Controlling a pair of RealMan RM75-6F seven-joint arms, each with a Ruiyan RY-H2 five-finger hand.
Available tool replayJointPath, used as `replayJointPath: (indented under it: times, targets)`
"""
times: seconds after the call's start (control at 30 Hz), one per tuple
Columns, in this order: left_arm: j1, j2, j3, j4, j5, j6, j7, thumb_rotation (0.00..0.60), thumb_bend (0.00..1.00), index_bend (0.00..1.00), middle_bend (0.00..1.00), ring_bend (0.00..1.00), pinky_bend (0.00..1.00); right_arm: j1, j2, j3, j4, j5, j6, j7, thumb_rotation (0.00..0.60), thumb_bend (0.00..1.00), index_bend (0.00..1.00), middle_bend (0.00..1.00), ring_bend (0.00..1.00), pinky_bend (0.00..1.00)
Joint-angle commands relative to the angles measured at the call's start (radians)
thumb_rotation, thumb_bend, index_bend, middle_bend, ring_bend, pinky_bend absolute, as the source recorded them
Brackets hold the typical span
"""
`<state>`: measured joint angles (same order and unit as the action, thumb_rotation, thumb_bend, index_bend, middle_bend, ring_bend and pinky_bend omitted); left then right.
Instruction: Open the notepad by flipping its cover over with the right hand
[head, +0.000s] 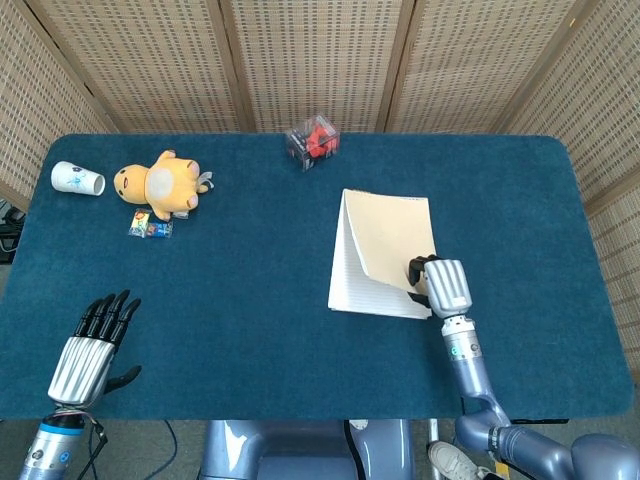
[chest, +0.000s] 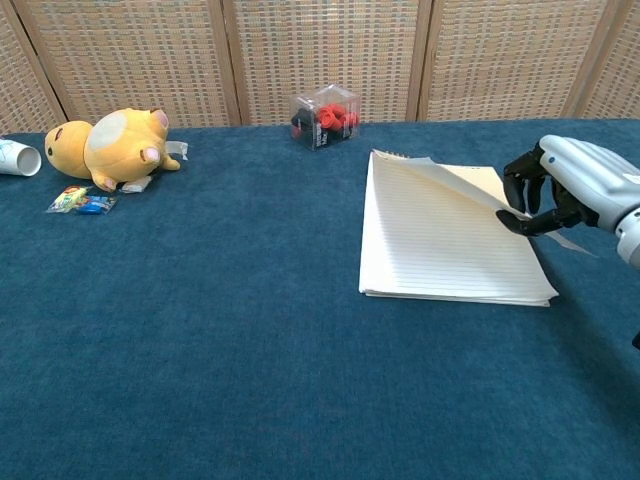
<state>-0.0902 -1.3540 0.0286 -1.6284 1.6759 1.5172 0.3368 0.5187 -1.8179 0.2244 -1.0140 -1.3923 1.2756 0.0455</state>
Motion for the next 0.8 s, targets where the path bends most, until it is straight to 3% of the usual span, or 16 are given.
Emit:
replayJointPath:
  times: [0.03,0.8]
  targets:
    - [0.000,-0.001,0.000,0.000,0.000,-0.001,0.002,0.600,0.00,0.00,0.00,0.00,0.07,-0.017,0.017,-0.034,-0.003,-0.032,0.018,0.016,0.600,0.63,0.75,0.74,0.62,0.80]
    - [0.000,-0.002,0.003,-0.001,0.006,0.002,0.008,0.600,0.00,0.00,0.00,0.00,0.07,-0.086,0.062,-0.159,-0.085,-0.180,0.138,0.045,0.600,0.63,0.75,0.74,0.63,0.81]
